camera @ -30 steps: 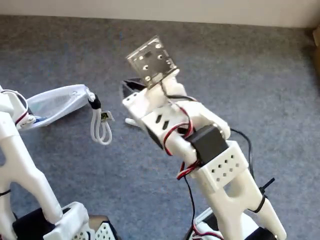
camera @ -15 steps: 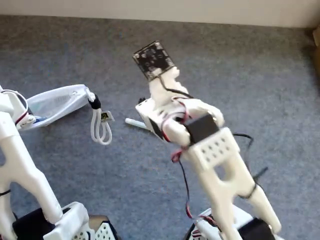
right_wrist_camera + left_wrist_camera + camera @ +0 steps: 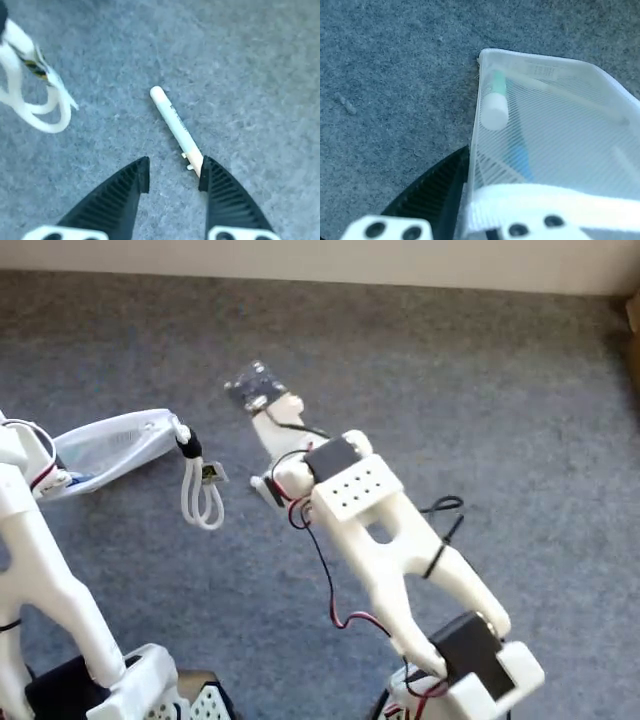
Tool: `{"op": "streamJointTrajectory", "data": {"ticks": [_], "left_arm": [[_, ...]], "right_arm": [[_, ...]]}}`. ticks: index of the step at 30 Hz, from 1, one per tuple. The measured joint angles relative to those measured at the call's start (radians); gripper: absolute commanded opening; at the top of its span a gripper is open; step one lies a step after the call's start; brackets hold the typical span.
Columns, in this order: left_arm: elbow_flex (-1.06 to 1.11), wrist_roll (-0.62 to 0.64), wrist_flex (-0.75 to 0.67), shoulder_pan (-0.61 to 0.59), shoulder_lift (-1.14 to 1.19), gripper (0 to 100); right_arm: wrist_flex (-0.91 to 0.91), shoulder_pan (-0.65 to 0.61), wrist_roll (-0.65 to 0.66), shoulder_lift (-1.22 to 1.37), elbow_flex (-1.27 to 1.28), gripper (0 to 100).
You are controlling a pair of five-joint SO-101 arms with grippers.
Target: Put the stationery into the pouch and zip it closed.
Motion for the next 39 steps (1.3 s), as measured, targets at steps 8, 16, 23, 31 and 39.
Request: {"op": "streamJointTrajectory", "data": {"ticks": [8,16,23,31,39], "left_arm": [[0.0,0.0,0.0,0.0,0.0,1],[0.0,0.0,0.0,0.0,0.0,1],[0.0,0.0,0.0,0.0,0.0,1],[0.014,0.0,-0.009,0.0,-0.002,1],[0.014,0.0,-0.011,0.0,-0.002,1]], "right_arm": [[-0.14,0.0,0.023,0.178,0.0,16.3],[-0.218,0.0,0.083,0.262,0.0,16.3],[-0.272,0.0,0.089,0.338,0.0,16.3],[-0.299,0.0,0.089,0.374,0.0,16.3],[-0.299,0.0,0.089,0.374,0.0,16.3]]}}
